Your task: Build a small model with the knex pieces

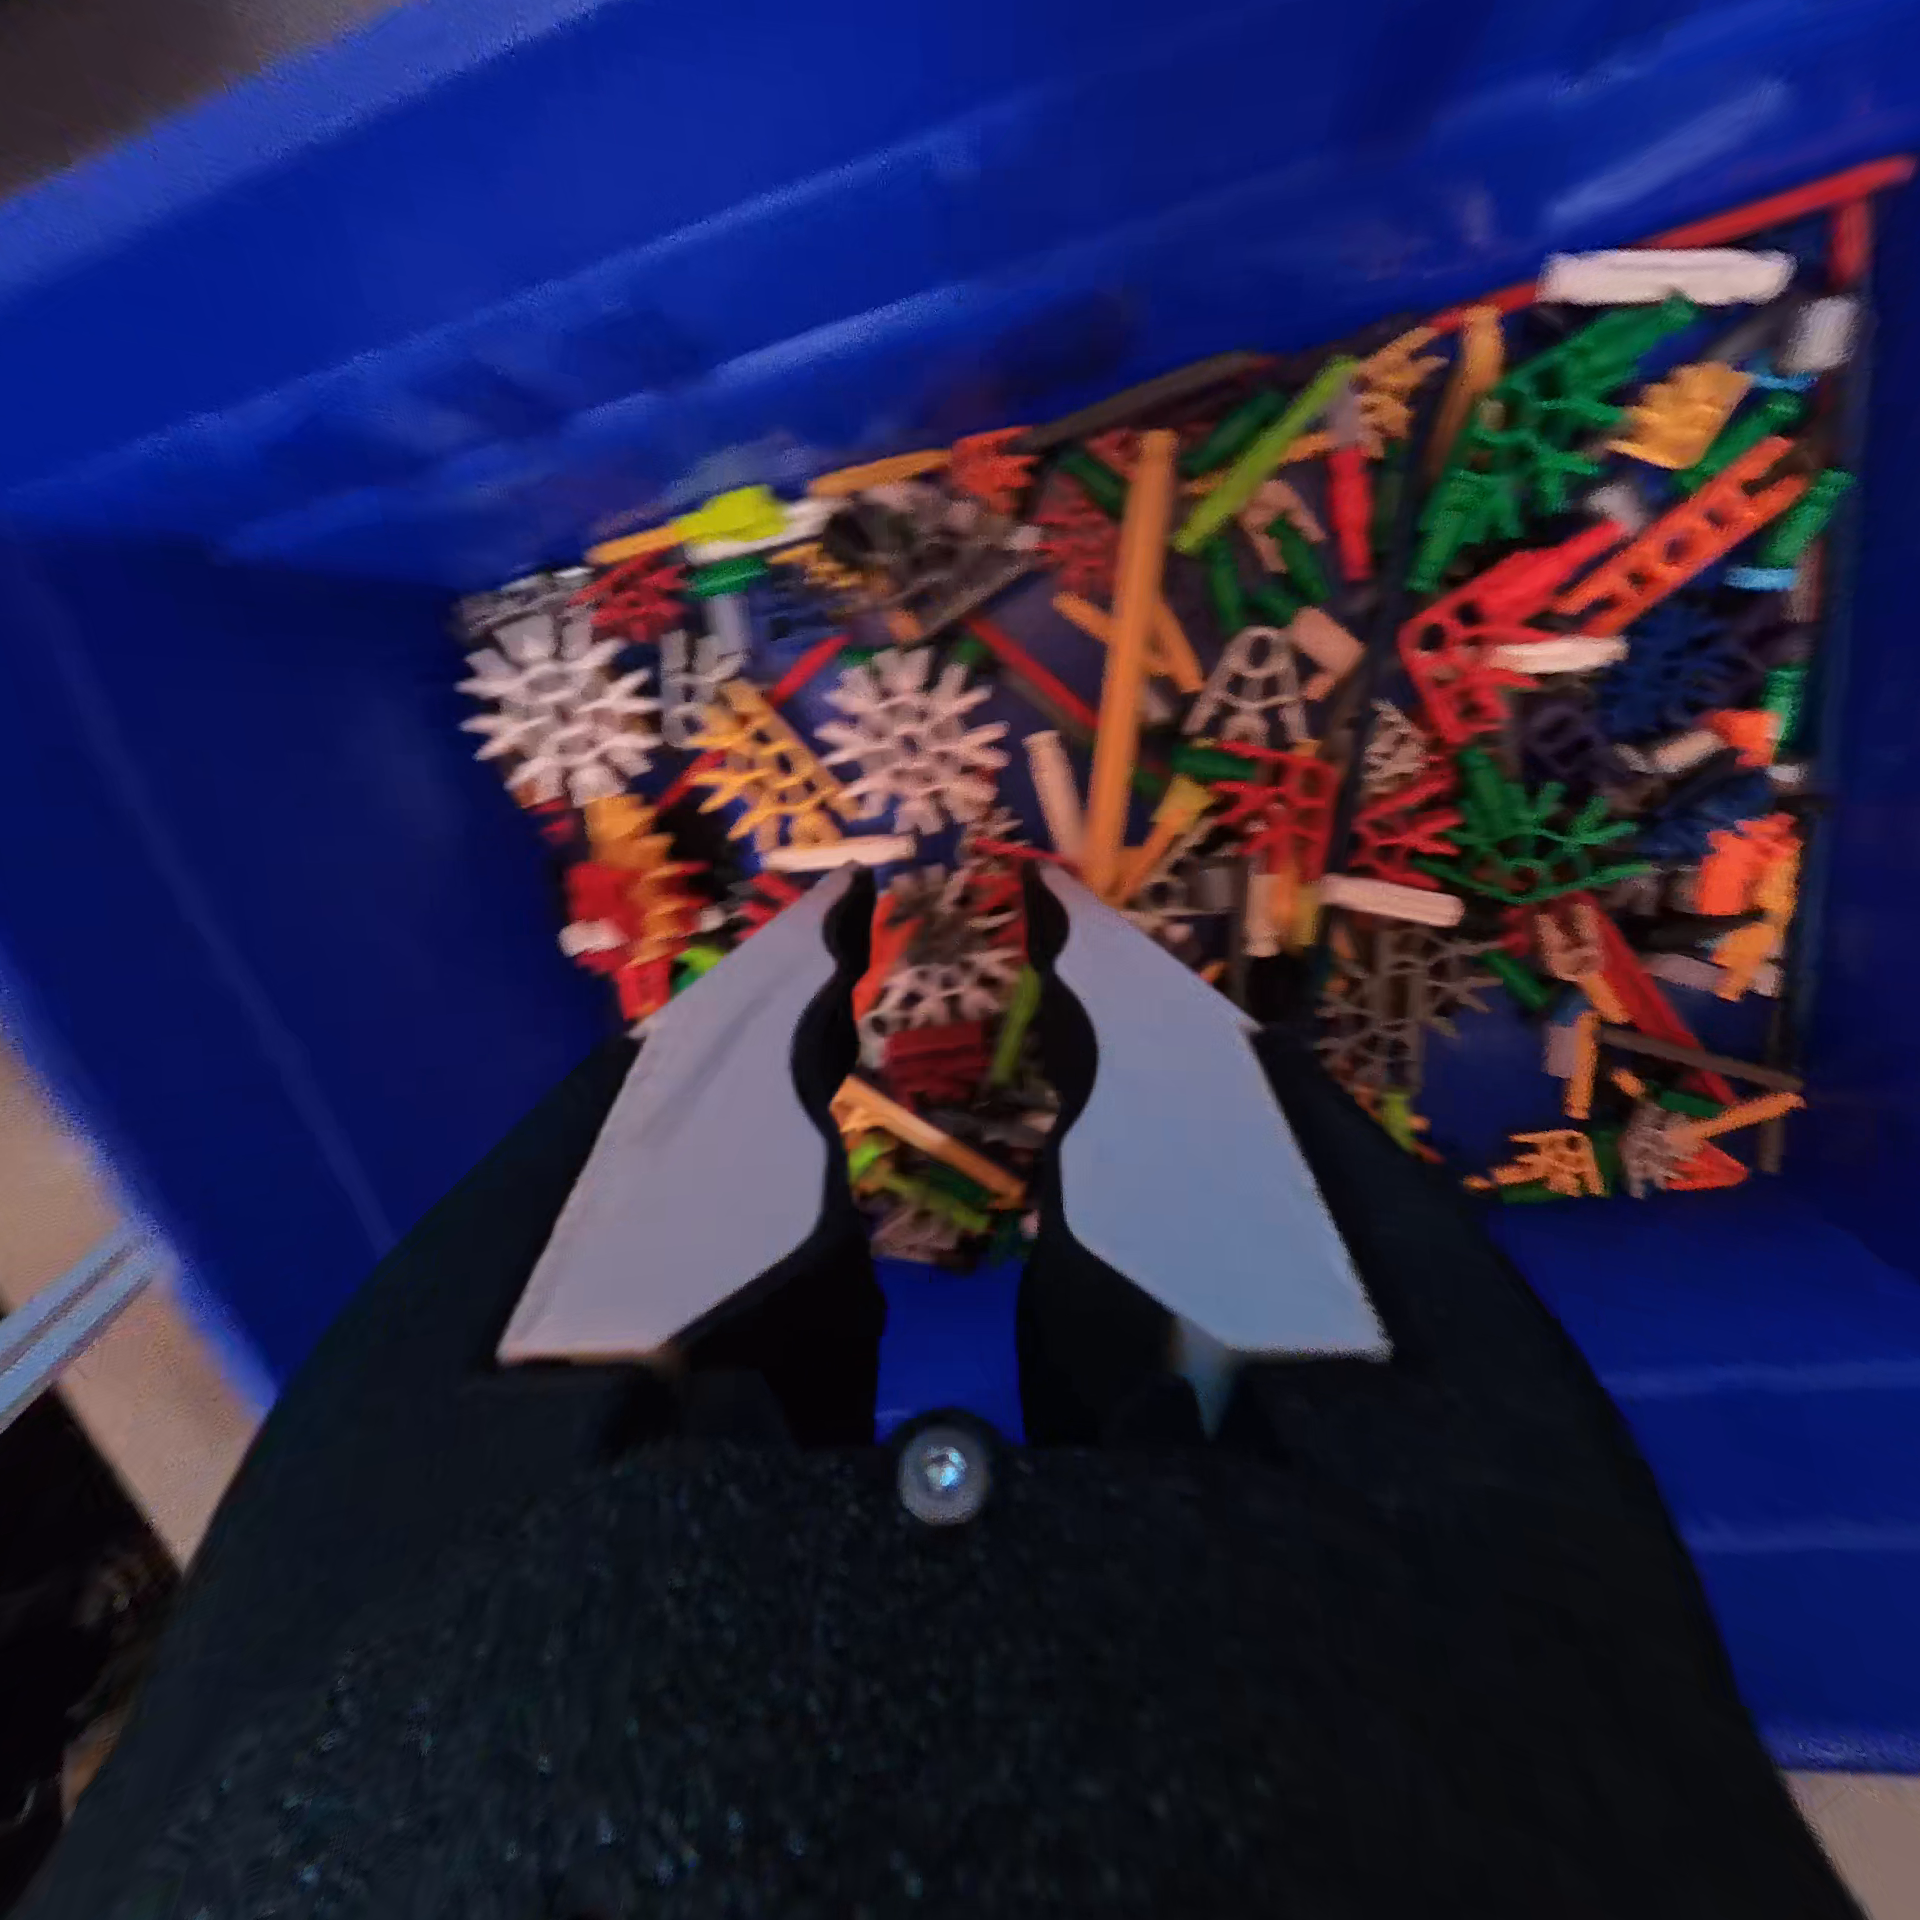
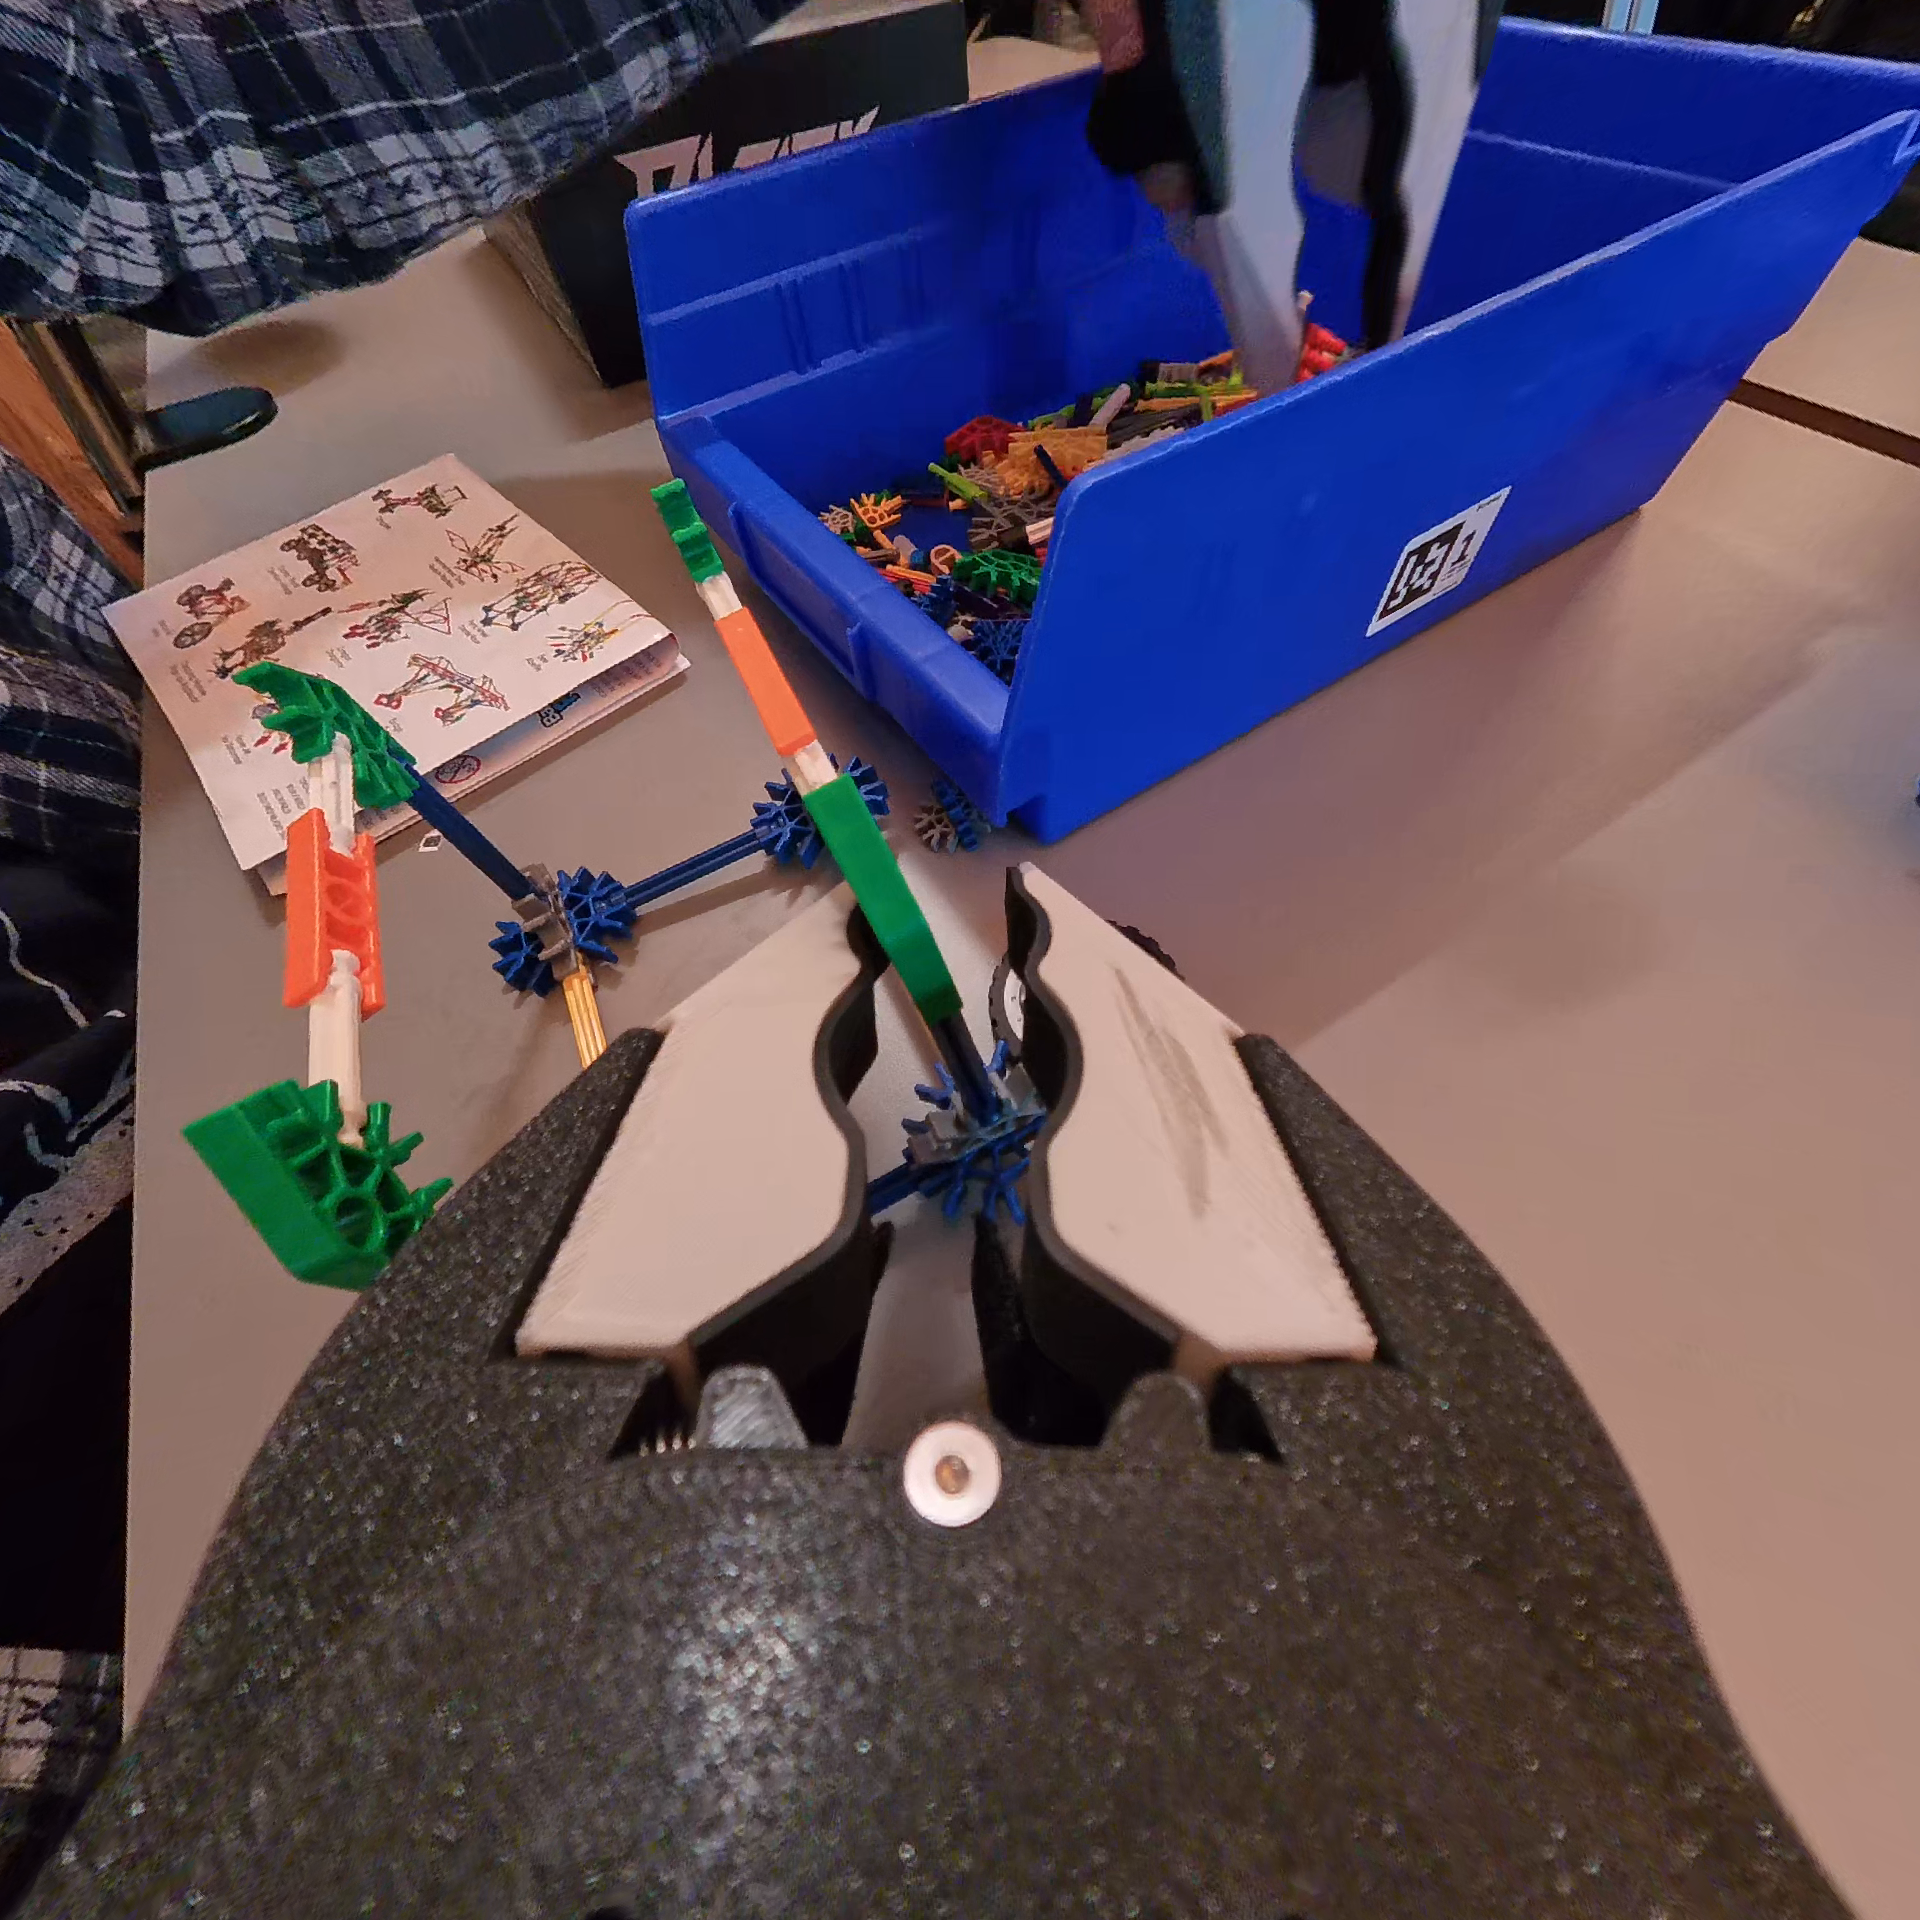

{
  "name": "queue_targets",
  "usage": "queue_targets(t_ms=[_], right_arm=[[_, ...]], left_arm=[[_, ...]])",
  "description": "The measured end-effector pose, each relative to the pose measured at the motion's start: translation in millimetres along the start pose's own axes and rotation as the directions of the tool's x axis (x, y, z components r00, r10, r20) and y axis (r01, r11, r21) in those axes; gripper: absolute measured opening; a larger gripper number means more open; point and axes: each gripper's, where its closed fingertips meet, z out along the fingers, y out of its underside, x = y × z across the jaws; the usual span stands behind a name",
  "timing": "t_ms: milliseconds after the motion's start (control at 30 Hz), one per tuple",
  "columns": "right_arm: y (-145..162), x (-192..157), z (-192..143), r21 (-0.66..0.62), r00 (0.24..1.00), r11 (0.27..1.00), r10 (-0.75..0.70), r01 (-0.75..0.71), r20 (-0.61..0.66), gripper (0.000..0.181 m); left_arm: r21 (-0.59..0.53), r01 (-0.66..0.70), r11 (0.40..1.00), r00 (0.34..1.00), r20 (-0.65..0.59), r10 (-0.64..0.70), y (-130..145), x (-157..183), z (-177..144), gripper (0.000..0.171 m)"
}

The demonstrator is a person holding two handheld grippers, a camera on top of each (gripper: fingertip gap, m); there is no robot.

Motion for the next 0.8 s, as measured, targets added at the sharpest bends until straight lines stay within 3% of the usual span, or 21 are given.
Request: queue_targets(t_ms=[100, 267, 367, 500, 800], right_arm=[[0, 0, 0, 0.000, 1.000, 1.000, 0.001, -0.001, 0.001, 0.020], [0, 0, 0, 0.000, 1.000, 1.000, 0.002, -0.002, 0.001, 0.020], [0, 0, 0, 0.002, 1.000, 1.000, 0.005, -0.005, 0.002, 0.020], [-1, 0, 0, 0.005, 1.000, 1.000, 0.007, -0.007, 0.003, 0.020], [0, 0, 0, 0.002, 1.000, 1.000, 0.006, -0.006, 0.003, 0.020]], left_arm=[[0.015, 0.037, 0.999, 0.991, 0.131, -0.038, 6, -33, -9, 0.040], [-0.075, 0.017, 0.997, 0.972, 0.237, 0.001, 18, -57, 3, 0.041], [-0.106, 0.006, 0.994, 0.971, 0.236, 0.020, 18, -61, 16, 0.047], [-0.115, 0.026, 0.993, 0.967, 0.255, 0.004, 17, -72, 20, 0.033], [-0.091, -0.004, 0.996, 0.971, 0.236, 0.025, 13, -58, 10, 0.032]])
